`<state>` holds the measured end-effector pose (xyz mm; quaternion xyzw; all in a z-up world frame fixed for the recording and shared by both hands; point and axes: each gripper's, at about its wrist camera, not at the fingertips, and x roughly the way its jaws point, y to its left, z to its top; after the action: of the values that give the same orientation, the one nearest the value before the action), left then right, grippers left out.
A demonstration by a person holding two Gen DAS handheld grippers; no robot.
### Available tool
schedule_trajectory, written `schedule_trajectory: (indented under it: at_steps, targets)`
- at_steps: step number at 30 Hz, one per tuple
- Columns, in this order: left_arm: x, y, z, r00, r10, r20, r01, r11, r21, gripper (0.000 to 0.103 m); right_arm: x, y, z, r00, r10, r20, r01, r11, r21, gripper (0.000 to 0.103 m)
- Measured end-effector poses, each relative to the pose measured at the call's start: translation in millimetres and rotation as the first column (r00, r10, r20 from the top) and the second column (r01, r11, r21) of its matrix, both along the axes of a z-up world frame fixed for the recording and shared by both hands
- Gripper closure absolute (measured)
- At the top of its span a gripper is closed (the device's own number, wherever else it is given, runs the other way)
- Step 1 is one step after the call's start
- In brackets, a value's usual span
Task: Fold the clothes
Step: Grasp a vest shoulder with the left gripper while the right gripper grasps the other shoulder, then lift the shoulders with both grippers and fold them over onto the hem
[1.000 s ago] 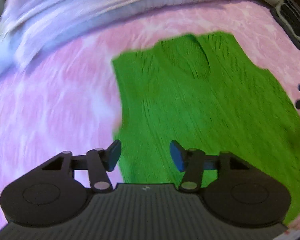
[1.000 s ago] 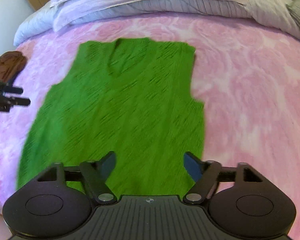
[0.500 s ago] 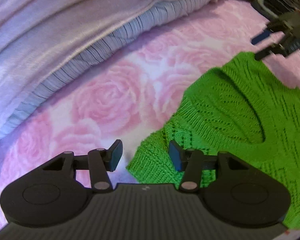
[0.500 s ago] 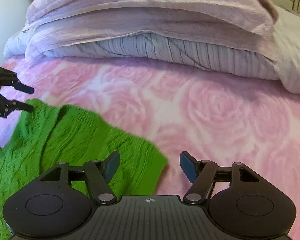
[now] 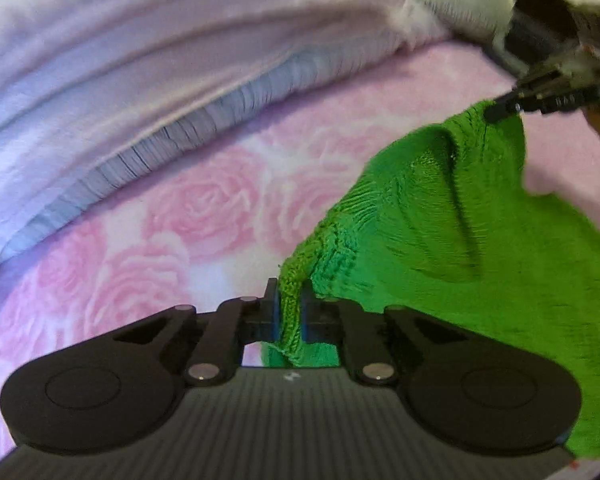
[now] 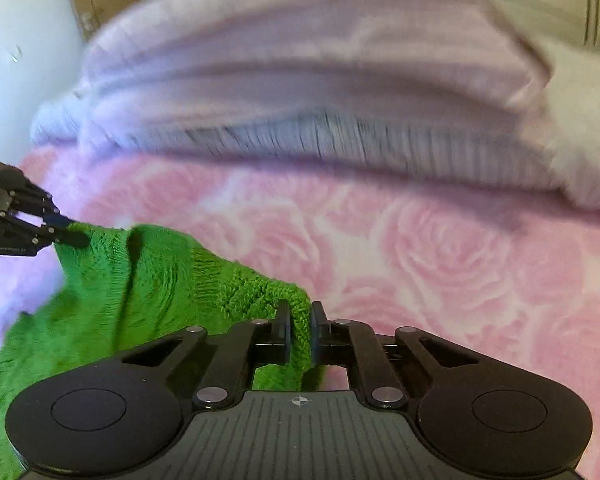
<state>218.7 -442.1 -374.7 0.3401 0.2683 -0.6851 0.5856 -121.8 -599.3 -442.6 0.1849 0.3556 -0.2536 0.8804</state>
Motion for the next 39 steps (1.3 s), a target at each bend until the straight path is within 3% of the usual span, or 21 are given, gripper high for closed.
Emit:
schedule_trajectory:
  at_steps: [4,8,12,15,18,21,22,23,26,29,30,33,36,37,38,39]
  targets:
    - [-36,78,34,1.0,0.015,-0.012,-0.016,0.999,-0.039,0.097,-40,69,36,0.999,0.034,0.013,-0.032,0.994,-0.106,0.099]
    - [-90,167,47,0.997,0.063,-0.048,-0.063,0.998,-0.005,0.097,-81,152,52,0.998,0.061,-0.01,-0.062,0.99,-0.128,0.099]
    - [-139,246,23,0.97,0.211,-0.121,-0.195,0.972,0.135,0.095,-122,249,37,0.991,0.079,-0.11,-0.085,0.995,-0.055,0.098]
    - [-170,290,5,0.919,0.36,-0.161,-0.32,0.919,0.229,0.092,-141,301,6,0.973,0.04,-0.228,-0.024,0.997,0.07,0.09]
    - [-185,318,6,0.843,0.494,-0.214,-0.437,0.86,0.264,0.091,-151,332,-21,0.933,-0.053,-0.357,0.118,0.98,0.162,0.089]
    - [-184,333,11,0.725,0.621,-0.298,-0.545,0.782,0.304,0.086,-161,341,-14,0.935,-0.188,-0.302,0.256,0.944,0.205,0.078]
    - [-184,338,12,0.677,0.653,-0.339,-0.571,0.757,0.319,0.084,-165,340,-12,0.935,-0.235,-0.265,0.303,0.919,0.253,0.067]
    - [-181,340,13,0.622,0.683,-0.383,-0.597,0.73,0.333,0.078,-170,336,-10,0.931,-0.287,-0.224,0.348,0.884,0.313,0.055]
    - [-171,342,8,0.454,0.736,-0.501,-0.654,0.658,0.373,0.073,-186,324,-10,0.869,-0.486,-0.09,0.462,0.735,0.497,0.039]
    - [-163,340,-2,0.338,0.758,-0.557,-0.687,0.603,0.404,0.071,-198,311,-27,0.759,-0.651,0.004,0.478,0.562,0.675,0.039]
    - [-161,337,-8,0.306,0.758,-0.576,-0.691,0.593,0.414,0.071,-200,308,-32,0.728,-0.685,0.021,0.473,0.524,0.708,0.039]
    - [-152,332,-19,0.25,0.759,-0.601,-0.714,0.564,0.415,0.071,-200,299,-48,0.65,-0.759,0.05,0.48,0.46,0.747,0.04]
    - [-144,328,-34,0.19,0.765,-0.615,-0.717,0.537,0.446,0.072,-193,291,-58,0.627,-0.777,0.056,0.491,0.45,0.746,0.049]
    - [-142,327,-39,0.184,0.763,-0.62,-0.713,0.538,0.45,0.076,-189,288,-62,0.628,-0.776,0.047,0.5,0.45,0.74,0.069]
    - [-141,326,-41,0.185,0.762,-0.62,-0.712,0.539,0.45,0.087,-187,286,-66,0.634,-0.772,0.044,0.498,0.451,0.741,0.087]
    - [-140,325,-42,0.193,0.759,-0.622,-0.711,0.545,0.445,0.094,-186,283,-70,0.643,-0.765,0.041,0.486,0.449,0.75,0.092]
